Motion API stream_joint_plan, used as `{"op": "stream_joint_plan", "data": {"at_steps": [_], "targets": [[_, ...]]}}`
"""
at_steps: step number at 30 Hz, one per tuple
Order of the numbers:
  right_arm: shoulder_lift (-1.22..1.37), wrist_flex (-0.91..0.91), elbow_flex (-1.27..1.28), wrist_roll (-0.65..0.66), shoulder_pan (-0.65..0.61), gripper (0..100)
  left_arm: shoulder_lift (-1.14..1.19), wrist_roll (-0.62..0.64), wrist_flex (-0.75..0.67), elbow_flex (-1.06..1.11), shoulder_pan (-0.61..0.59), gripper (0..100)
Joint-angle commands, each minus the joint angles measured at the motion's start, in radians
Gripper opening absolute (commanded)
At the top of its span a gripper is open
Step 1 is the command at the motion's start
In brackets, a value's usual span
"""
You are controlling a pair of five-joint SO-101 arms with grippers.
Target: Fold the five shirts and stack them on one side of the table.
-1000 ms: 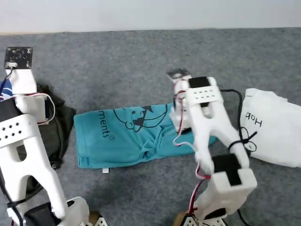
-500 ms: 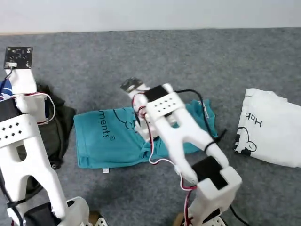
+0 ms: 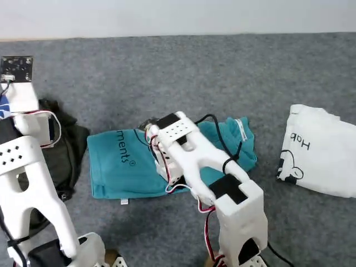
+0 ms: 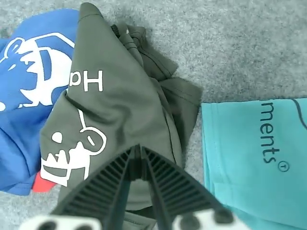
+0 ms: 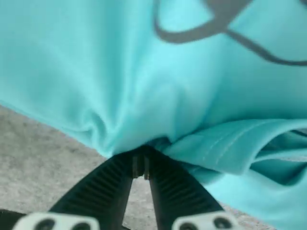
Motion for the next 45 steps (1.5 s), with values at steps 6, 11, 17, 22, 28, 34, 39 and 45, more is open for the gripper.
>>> {"op": "stream_joint_plan", "data": {"at_steps": [6,11,17,22,28,34,39,45], "targets": [[-0.223,0.008,-0.052,-0.006,0.001,0.9,-0.029,-0.04,-0.014,0.09,0.049,0],[-0.326,0.008,-0.052,-0.008,0.047,0.9,-0.029,-0.034,-0.002,0.229,0.204,0],[-0.311,-0.002,-0.031,-0.006,0.211,0.9,-0.028,0.041,-0.061,0.386,0.368,0],[-0.173,-0.051,0.003,-0.006,0.302,0.9,-0.028,0.051,-0.152,0.518,0.433,1],[-0.056,-0.084,0.002,-0.008,0.314,0.9,-0.026,0.052,-0.238,0.575,0.423,9],[-0.047,-0.088,0.002,-0.006,0.314,0.9,-0.012,0.011,-0.192,0.568,0.422,16],[-0.047,-0.082,0.002,-0.005,0.315,0.9,0.126,-0.17,-0.17,0.533,0.407,19],[-0.047,-0.085,0.002,-0.005,0.314,0.9,0.334,-0.281,-0.138,0.349,0.322,19]]}}
